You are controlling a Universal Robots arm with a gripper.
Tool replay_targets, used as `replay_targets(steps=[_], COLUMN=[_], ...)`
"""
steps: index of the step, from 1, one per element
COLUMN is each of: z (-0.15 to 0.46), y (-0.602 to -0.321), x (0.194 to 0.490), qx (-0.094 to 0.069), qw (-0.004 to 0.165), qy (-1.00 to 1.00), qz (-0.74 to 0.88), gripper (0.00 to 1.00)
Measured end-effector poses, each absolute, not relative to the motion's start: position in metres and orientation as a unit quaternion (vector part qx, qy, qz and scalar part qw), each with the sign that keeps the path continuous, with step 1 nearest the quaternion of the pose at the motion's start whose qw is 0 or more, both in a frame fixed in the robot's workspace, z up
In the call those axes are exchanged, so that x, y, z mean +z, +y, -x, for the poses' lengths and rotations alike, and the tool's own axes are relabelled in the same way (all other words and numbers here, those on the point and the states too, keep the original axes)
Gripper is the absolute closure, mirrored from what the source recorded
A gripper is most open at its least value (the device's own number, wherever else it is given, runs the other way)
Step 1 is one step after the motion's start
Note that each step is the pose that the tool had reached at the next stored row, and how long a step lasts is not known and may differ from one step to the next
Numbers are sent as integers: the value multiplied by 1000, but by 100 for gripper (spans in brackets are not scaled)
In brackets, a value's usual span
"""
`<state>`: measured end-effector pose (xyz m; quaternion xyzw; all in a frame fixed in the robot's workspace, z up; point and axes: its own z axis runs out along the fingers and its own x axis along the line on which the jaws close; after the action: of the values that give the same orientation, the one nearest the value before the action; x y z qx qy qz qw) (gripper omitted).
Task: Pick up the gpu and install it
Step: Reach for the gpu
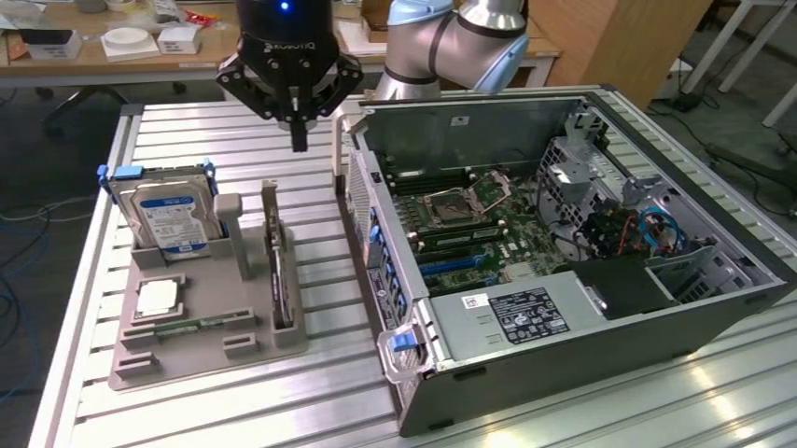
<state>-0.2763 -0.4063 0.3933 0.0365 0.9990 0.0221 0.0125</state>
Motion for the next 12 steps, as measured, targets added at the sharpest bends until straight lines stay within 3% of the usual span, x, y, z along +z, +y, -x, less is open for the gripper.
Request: replay_targets(steps=[12], z=[287], y=[-407], x=[393], qx=[22], qw=[12], qy=[999], qz=[-37], gripper=[90])
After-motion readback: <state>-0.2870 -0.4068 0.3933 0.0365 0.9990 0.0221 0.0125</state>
